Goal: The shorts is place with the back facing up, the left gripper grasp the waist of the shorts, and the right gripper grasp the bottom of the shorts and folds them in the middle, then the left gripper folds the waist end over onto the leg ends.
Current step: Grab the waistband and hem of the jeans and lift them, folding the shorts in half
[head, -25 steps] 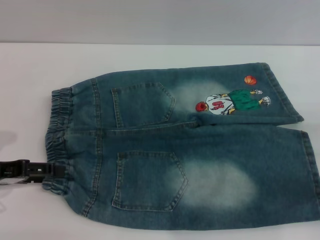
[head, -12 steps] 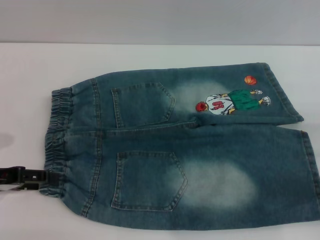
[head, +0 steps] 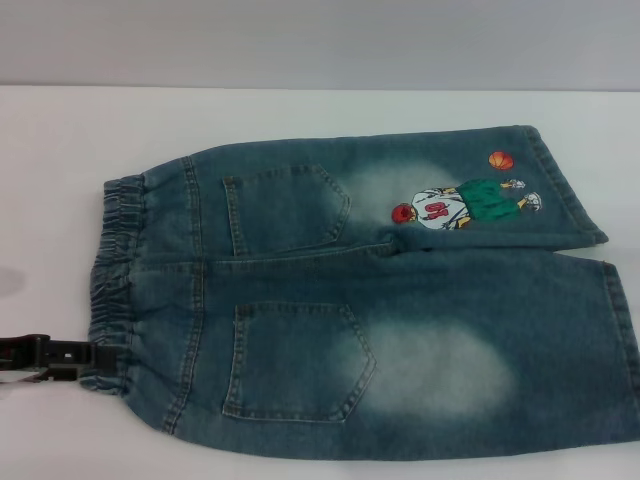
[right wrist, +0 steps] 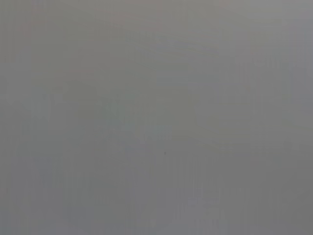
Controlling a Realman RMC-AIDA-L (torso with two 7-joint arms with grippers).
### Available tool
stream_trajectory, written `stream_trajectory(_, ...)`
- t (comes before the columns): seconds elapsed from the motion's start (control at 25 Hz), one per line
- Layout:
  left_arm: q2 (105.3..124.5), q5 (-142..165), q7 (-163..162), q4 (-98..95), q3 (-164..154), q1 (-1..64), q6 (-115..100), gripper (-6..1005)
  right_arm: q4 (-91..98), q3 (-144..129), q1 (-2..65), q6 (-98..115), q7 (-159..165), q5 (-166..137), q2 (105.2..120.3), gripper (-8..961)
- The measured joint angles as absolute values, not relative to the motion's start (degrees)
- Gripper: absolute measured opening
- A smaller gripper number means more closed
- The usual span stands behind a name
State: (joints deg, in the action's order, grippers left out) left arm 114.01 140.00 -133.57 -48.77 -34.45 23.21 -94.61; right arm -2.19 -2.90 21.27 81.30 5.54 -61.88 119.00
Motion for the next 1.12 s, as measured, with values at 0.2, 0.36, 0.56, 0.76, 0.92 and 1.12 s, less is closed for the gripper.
stream_trajectory(0.2,114.11,140.0,-133.6,-48.7,-35.1,23.5,-94.6,815,-2.2,-2.9,21.3,81.5,5.5,-61.9,119.0,679)
stream_trajectory(0.36,114.24,140.0,-133.6,-48.7,-35.7,23.7,-94.7,808,-2.2,-2.9,21.3,81.5,5.5,-61.9,119.0,680)
stream_trajectory(0.56,114.8,139.9,-133.5,-48.6,-35.9,24.2,-95.9,800,-2.2,-2.9,21.3,81.5,5.5,-61.9,119.01,680)
stream_trajectory(0.76,115.05,139.6,-133.1,-48.9,-35.4,24.9,-97.0,792,-2.2,-2.9,21.3,81.5,5.5,-61.9,119.0,680)
stream_trajectory(0.92,115.19,139.4,-133.1,-49.0,-35.4,25.4,-97.3,786,-2.2,-2.9,21.1,81.4,5.5,-61.9,119.0,680)
stream_trajectory(1.12,115.36,139.4,-133.1,-49.1,-35.7,25.7,-97.2,778,-2.2,-2.9,21.0,81.3,5.5,-61.9,119.0,680)
